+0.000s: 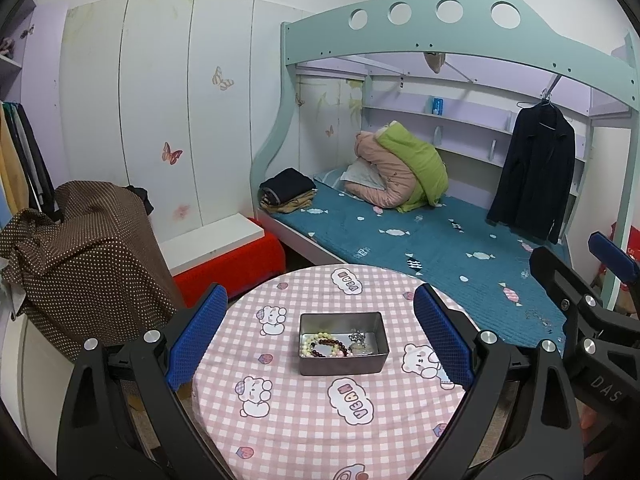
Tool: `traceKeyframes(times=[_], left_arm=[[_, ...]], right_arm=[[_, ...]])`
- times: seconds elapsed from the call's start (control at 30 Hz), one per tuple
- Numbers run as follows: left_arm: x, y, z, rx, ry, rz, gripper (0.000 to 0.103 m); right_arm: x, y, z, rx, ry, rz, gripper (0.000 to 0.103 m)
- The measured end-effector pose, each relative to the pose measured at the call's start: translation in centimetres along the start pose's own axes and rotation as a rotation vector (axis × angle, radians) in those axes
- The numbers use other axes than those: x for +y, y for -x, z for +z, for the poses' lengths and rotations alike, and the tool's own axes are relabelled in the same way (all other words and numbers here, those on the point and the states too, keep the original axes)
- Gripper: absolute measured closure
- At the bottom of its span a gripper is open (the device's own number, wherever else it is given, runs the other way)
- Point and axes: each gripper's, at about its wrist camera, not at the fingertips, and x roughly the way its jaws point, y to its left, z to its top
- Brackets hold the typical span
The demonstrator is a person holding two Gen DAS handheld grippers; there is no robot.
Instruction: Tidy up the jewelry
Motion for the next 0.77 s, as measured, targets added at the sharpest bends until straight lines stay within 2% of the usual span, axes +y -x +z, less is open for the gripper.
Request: traceKeyframes(times=[0.77], left_arm=[[-0.34,-0.37,0.29,0.008,0.005,-0.008,0.009]], right_arm=[[-0.28,-0.36,0.06,0.007,-0.002,0.004,0.008]])
